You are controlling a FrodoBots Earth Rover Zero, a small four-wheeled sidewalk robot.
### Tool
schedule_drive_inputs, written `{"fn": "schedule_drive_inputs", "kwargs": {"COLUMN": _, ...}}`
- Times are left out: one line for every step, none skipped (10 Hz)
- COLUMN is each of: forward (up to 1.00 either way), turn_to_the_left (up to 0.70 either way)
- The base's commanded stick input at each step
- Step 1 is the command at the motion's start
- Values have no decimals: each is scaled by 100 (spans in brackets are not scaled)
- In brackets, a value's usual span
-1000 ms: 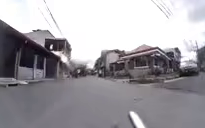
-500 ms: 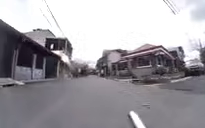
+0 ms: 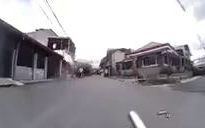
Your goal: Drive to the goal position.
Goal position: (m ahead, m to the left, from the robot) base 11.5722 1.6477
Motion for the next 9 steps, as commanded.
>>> {"fn": "schedule_drive_inputs", "kwargs": {"forward": 85, "turn_to_the_left": -4}}
{"fn": "schedule_drive_inputs", "kwargs": {"forward": 85, "turn_to_the_left": -4}}
{"fn": "schedule_drive_inputs", "kwargs": {"forward": 85, "turn_to_the_left": -4}}
{"fn": "schedule_drive_inputs", "kwargs": {"forward": 85, "turn_to_the_left": -3}}
{"fn": "schedule_drive_inputs", "kwargs": {"forward": 85, "turn_to_the_left": -2}}
{"fn": "schedule_drive_inputs", "kwargs": {"forward": 85, "turn_to_the_left": -1}}
{"fn": "schedule_drive_inputs", "kwargs": {"forward": 85, "turn_to_the_left": -1}}
{"fn": "schedule_drive_inputs", "kwargs": {"forward": 85, "turn_to_the_left": 0}}
{"fn": "schedule_drive_inputs", "kwargs": {"forward": 85, "turn_to_the_left": 0}}
